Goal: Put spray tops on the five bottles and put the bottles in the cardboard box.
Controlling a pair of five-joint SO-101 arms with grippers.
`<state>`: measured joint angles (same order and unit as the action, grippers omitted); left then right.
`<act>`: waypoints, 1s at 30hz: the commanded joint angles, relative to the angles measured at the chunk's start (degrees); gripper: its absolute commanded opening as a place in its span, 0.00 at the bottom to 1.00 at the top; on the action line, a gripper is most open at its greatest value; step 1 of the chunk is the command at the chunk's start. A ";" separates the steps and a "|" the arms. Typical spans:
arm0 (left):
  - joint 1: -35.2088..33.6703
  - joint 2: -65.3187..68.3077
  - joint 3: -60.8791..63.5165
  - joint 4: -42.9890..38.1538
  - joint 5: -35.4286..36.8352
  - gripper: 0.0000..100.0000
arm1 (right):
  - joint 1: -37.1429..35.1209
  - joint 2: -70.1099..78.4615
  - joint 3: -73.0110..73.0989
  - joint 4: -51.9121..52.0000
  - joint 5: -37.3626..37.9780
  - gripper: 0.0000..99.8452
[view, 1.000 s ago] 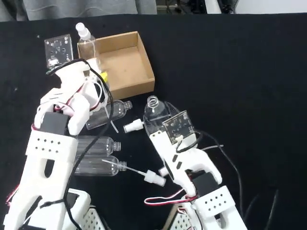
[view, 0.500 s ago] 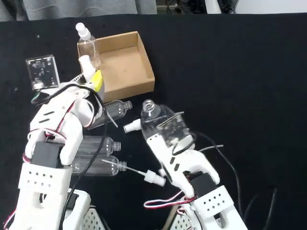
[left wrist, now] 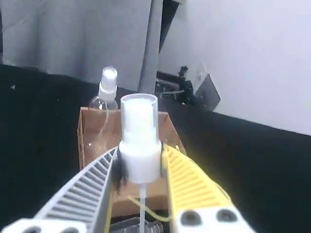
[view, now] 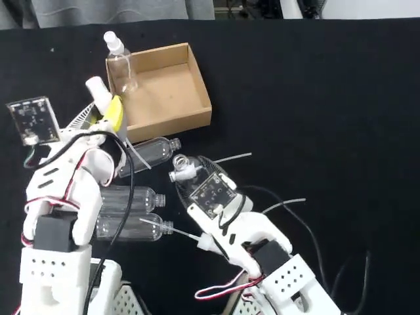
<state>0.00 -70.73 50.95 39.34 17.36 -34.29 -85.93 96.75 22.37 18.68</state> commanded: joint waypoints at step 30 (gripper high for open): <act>6.90 -23.03 8.92 -2.37 -3.16 0.03 | -6.24 -1.01 0.40 -1.05 0.62 0.09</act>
<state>4.31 -92.00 60.00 37.85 16.48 -39.65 -85.93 97.27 22.37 18.68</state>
